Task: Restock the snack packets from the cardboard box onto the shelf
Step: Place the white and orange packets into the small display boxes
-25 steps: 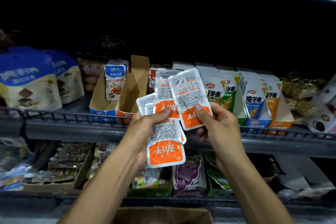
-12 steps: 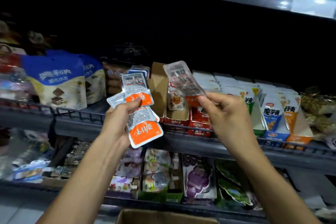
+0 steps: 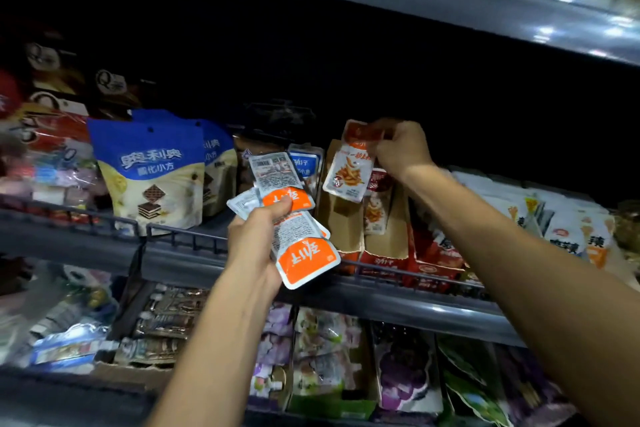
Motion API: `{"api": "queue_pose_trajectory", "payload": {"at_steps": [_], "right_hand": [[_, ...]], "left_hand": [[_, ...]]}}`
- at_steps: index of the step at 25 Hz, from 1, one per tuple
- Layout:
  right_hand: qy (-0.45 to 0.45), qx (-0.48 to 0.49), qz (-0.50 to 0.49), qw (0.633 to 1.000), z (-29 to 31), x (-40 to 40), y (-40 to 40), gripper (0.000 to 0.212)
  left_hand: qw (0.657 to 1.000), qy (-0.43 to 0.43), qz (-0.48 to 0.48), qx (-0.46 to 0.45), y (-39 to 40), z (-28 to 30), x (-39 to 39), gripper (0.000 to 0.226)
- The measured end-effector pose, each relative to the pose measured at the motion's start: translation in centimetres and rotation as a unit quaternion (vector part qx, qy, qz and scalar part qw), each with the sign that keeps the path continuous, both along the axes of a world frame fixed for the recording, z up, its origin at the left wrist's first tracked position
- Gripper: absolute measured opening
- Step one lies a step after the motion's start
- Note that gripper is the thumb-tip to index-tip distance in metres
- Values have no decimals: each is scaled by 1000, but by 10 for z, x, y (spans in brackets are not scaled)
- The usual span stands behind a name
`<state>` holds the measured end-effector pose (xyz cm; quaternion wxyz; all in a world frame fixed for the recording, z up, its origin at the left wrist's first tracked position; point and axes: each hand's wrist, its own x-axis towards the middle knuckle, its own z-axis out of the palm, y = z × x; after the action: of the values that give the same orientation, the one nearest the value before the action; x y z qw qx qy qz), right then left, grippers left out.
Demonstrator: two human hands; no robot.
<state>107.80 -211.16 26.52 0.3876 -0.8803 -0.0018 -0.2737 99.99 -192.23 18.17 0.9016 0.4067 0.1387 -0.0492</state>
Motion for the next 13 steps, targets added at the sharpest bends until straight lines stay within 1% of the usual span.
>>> {"api": "queue_pose_trajectory", "payload": {"at_steps": [3, 5, 6, 8, 9, 13], "right_hand": [[20, -159, -5, 987, -5, 22, -2, 35], [33, -200, 12, 979, -12, 31, 0, 39], [42, -218, 19, 975, -16, 35, 1, 39], [44, -295, 11, 954, -30, 40, 4, 30], [39, -333, -2, 942, -38, 42, 4, 26], [2, -422, -63, 904, -51, 41, 6, 14]], "left_hand": [[1000, 5, 4, -13, 4, 0, 6, 34], [1000, 11, 5, -24, 7, -1, 9, 32], [1000, 13, 3, -28, 7, -1, 10, 32], [999, 15, -2, -31, 7, 1, 10, 33], [999, 14, -4, -29, 6, 2, 11, 33], [1000, 10, -8, -25, 4, 3, 11, 28]]}}
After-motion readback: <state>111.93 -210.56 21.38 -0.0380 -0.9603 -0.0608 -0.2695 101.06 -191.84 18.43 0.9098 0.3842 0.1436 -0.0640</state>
